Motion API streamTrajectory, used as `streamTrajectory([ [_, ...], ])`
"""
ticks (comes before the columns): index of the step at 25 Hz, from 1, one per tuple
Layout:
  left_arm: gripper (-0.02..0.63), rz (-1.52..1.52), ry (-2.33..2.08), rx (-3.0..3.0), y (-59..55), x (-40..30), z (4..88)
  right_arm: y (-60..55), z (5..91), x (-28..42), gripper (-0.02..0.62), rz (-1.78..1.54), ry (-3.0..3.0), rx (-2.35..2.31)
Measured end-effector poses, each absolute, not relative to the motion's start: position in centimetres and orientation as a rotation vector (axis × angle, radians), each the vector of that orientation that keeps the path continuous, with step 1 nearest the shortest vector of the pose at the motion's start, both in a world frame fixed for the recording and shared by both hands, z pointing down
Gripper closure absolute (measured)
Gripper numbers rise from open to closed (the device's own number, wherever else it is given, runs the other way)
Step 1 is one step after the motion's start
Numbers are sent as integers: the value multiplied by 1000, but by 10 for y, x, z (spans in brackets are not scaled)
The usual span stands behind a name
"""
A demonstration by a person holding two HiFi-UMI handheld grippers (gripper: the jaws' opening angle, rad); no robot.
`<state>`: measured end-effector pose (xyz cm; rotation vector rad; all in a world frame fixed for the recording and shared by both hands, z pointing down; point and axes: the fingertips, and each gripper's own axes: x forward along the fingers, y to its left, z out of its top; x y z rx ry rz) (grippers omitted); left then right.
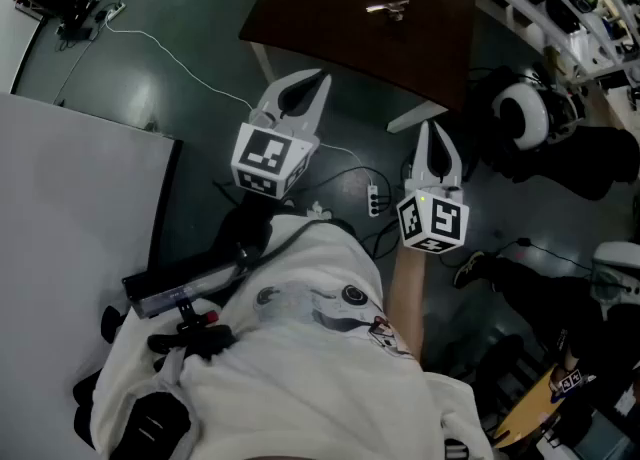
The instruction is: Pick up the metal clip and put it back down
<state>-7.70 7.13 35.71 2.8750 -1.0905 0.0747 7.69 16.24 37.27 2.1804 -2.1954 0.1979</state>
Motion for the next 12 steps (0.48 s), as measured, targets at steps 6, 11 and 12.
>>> streamTrajectory([
  [6, 607, 101, -1077, 2871, 74, -81, 368, 161, 379, 73, 597, 220, -2201, 2180],
  [11, 609, 104, -1091, 2862, 72, -86, 368, 158, 379, 66, 595, 208, -2229, 2157],
  [12, 607, 104, -1093, 2859, 72, -87, 369, 157, 378, 63, 595, 201, -2252, 2145],
])
